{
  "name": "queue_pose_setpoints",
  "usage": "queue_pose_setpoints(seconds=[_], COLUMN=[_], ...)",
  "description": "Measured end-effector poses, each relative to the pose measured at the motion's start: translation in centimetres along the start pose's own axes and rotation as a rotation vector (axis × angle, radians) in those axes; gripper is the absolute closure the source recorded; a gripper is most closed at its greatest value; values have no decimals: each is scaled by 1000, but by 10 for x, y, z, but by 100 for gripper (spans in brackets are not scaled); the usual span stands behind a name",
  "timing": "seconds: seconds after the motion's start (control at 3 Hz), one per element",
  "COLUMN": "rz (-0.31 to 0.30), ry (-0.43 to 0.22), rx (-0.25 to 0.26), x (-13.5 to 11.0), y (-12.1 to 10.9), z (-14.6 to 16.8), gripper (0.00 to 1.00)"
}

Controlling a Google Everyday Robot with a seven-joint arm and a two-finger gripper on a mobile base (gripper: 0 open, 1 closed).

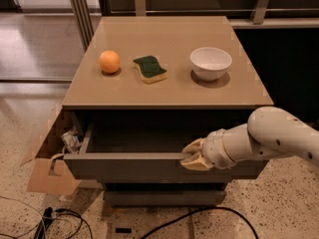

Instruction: Open top drawer

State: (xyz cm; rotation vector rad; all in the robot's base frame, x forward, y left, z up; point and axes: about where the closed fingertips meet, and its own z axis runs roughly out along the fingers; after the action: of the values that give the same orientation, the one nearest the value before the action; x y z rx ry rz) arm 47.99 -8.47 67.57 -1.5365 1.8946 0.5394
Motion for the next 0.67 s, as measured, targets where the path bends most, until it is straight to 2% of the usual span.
queue_pose_setpoints(seconds=[0.67], rz=[0], ry=[0], rx=[0], x=[0], y=[0], z=[0], gripper=[35])
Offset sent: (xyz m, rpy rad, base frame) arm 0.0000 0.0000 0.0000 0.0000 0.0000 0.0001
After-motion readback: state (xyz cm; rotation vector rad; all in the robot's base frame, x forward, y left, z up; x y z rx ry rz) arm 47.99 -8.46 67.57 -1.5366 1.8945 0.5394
